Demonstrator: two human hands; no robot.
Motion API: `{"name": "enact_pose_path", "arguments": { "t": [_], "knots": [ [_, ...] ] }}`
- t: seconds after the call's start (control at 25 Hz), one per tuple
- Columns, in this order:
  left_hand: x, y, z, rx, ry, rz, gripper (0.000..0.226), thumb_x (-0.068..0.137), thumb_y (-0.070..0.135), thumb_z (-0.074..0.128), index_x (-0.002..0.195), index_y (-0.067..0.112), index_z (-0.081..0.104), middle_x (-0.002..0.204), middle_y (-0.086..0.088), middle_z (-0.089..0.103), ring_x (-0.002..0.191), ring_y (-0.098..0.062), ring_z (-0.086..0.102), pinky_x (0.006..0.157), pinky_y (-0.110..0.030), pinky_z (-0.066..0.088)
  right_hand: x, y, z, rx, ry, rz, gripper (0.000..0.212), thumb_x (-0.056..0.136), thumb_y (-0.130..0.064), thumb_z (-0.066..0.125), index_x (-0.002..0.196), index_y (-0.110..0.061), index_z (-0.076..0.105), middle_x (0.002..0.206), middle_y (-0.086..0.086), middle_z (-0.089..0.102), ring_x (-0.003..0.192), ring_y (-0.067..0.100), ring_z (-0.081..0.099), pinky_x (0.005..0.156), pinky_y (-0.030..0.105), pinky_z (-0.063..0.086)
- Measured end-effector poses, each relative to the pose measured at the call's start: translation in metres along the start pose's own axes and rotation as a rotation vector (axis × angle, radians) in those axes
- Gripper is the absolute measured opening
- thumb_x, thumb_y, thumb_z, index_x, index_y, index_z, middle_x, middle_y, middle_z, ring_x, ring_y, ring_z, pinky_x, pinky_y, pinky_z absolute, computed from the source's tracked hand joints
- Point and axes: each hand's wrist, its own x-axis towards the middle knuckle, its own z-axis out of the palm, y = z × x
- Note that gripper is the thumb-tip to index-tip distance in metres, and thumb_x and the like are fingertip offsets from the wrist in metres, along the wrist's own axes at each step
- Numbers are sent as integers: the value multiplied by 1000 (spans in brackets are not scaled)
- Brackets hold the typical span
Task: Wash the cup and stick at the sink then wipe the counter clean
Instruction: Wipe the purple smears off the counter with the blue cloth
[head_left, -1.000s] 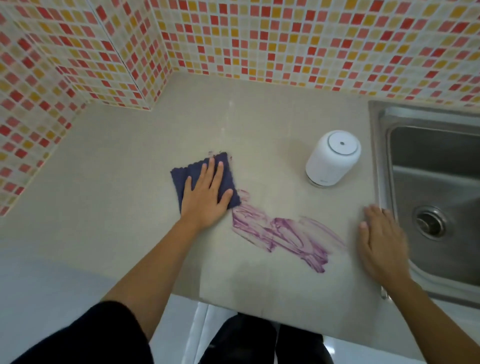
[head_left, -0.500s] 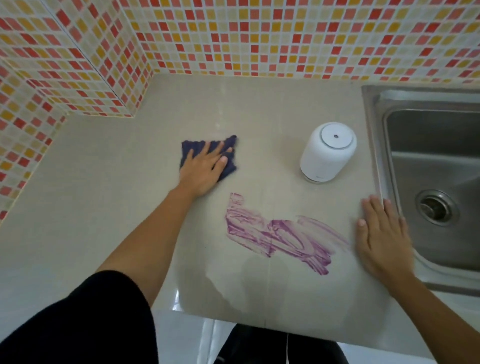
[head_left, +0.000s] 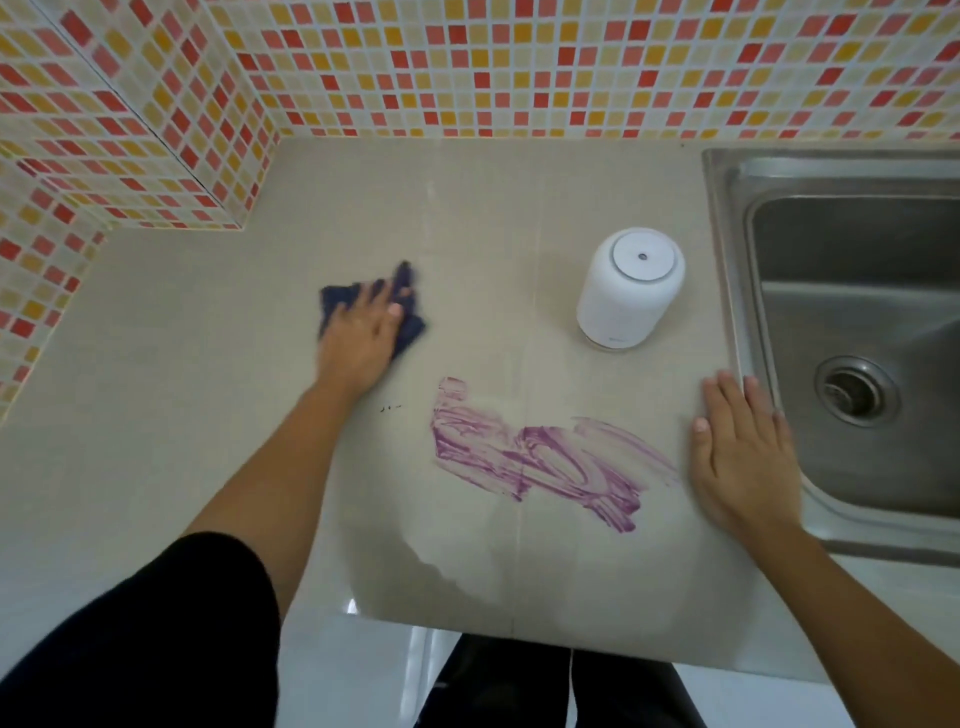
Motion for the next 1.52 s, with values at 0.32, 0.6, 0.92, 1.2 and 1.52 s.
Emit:
{"name": "enact_pose_path", "arguments": {
  "t": [0.32, 0.6, 0.92, 1.2, 1.52],
  "knots": [
    [-168, -74, -7, 25, 102, -283, 49, 99, 33, 21, 144, 19, 34, 151, -10, 34, 141, -25, 25, 111, -52, 19, -1, -1, 0, -25, -26, 4, 60, 93, -38, 12, 147, -14, 21, 157, 4, 16, 145, 22, 6, 116, 43, 6],
    [-118, 92, 46, -22, 25, -28, 66, 91, 31, 3, 141, 7, 38, 147, -15, 39, 138, -32, 32, 111, -50, 22, -1, 1, -1, 18, -27, -9, 62, 91, -39, 8, 147, -14, 20, 157, 2, 15, 145, 21, 4, 116, 42, 4],
    [-84, 62, 27, 68, 62, -113, 46, 100, 27, 23, 141, 15, 39, 148, -10, 38, 136, -29, 31, 110, -48, 25, -3, 3, -1, 31, -23, -33, 58, 93, -36, 14, 146, -12, 25, 156, 5, 20, 145, 23, 9, 115, 42, 4],
    [-130, 73, 46, 99, -73, 470, 49, 100, 34, 20, 137, 16, 46, 146, -1, 42, 137, -20, 35, 109, -40, 28, 59, -33, -33, 650, -58, -9, 75, 74, -28, 69, 138, -11, 32, 141, 7, 40, 131, 21, 36, 110, 28, 23],
    [32, 34, 21, 124, 83, 150, 54, 97, 33, 18, 139, 10, 42, 143, -16, 43, 132, -31, 36, 104, -49, 30, 120, -56, -35, 852, -183, -103, 89, 57, -23, 89, 130, -24, 38, 108, -16, 55, 98, 2, 55, 88, 19, 47]
  ]
}}
